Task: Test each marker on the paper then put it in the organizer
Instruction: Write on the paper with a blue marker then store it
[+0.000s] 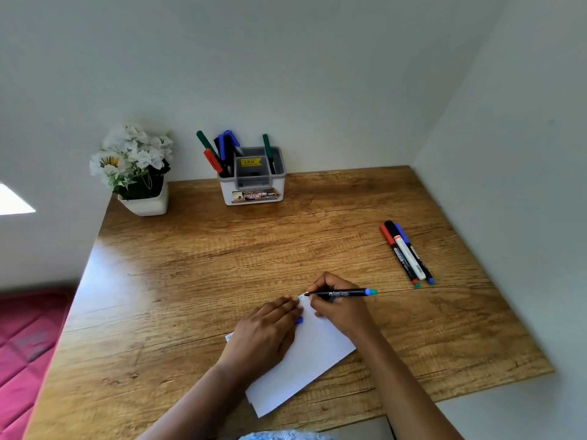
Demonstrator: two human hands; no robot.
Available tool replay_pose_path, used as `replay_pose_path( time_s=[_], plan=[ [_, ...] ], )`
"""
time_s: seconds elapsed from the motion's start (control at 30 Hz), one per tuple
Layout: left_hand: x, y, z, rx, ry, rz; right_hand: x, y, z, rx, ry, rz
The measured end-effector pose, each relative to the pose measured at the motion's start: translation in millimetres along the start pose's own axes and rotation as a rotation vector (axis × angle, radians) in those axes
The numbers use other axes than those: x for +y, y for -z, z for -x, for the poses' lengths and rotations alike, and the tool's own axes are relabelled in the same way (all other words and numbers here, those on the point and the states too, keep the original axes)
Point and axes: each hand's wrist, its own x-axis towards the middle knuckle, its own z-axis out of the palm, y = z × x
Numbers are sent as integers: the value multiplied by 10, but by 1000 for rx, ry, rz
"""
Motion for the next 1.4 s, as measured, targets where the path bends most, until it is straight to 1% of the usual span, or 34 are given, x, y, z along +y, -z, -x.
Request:
replay_pose_path(
  time_s=[0.27,0.63,0.87,1.03,1.23,1.4],
  plan=[
    [0,3,-16,-39,26,11,57,-12,-33,-5,-10,-21],
    [-1,13,-14,-29,32,28,85,-34,-36,31,4,7],
    [11,21,-12,-16,36,27,82,-22,-36,-1,-11,-8],
    [15,18,-17,-7,25,28,89,-32,-24,58,-6,-34],
    [3,18,-17,-9,24,29,89,-28,-32,34,2,-6],
    [-4,13,-14,0,19,27,106,-47,-34,57,-3,6]
  ],
)
